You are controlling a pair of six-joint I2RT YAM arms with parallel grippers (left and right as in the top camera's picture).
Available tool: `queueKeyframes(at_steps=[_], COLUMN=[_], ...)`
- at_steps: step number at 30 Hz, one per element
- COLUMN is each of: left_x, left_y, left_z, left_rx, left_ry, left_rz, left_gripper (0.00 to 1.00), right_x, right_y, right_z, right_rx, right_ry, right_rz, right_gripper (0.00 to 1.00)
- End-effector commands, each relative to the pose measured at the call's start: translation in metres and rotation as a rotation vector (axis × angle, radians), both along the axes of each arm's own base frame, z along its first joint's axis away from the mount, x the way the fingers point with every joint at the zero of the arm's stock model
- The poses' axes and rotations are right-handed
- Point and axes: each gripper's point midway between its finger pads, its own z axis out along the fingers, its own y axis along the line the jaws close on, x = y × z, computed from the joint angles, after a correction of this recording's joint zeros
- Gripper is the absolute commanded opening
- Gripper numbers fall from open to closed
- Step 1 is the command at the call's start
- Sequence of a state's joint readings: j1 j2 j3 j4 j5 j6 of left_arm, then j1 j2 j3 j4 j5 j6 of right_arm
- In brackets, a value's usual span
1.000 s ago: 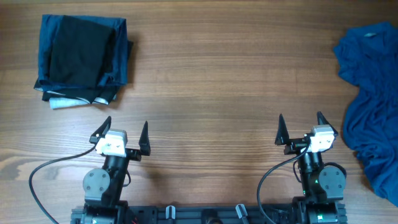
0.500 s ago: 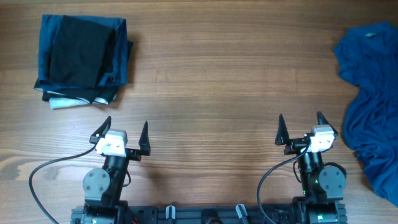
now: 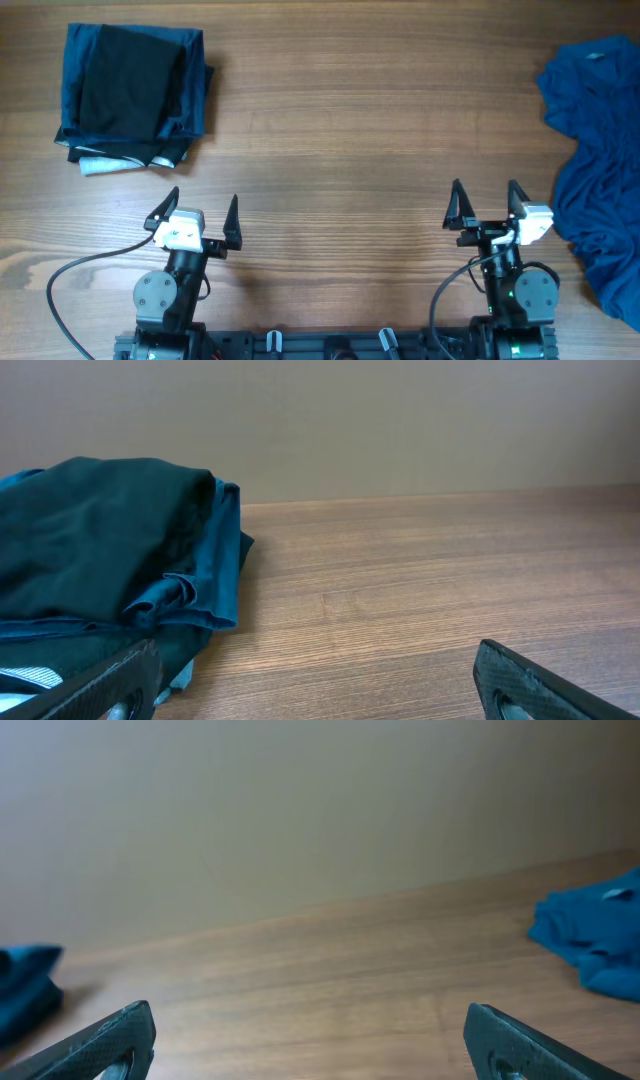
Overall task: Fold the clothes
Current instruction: 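Reach the right gripper to the crumpled blue polo shirt and grasp it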
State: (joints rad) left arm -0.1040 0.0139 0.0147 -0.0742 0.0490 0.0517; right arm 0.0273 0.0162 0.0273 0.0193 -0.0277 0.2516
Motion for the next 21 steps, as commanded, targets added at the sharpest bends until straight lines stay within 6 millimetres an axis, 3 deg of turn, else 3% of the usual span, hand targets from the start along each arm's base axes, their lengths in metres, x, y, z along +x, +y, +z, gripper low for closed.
queueKeyframes(at_steps=[1,5,7,10,16,21], left_x=[0.000,0.000,0.000,0.000,0.000,0.000], left_y=[0.002,0.002,0.002,0.002,0.002,0.002], left_z=[-0.003,-0.003,-0.003,-0.003,-0.003,-0.003], left_rx=[0.021,0.021,0.021,0.021,0.021,0.021], left_ry=[0.001,0.001,0.001,0.001,0.001,0.001], left_rz=[0.011,0.011,0.011,0.011,0.010,0.010], left_gripper=[1.00,1.00,1.00,1.00,1.00,1.00], right_x=[-0.010,-0.010,0.001,0.025,0.088,0.140], right_y=[0.003,0.003,0.003,0.004,0.005,0.006], right_z=[0.057,0.103,0.122,0.133,0.119,0.085], right_rx=[0.086,0.037,0.036,0.034,-0.026,-0.192], right_ry=[-0.082,-0.065,0.003,0.126,0.413,0.545], right_rz=[0.027,0.024,0.022,0.020,0.024,0.067], right_gripper=[0.99,0.99,1.00,1.00,1.00,1.00])
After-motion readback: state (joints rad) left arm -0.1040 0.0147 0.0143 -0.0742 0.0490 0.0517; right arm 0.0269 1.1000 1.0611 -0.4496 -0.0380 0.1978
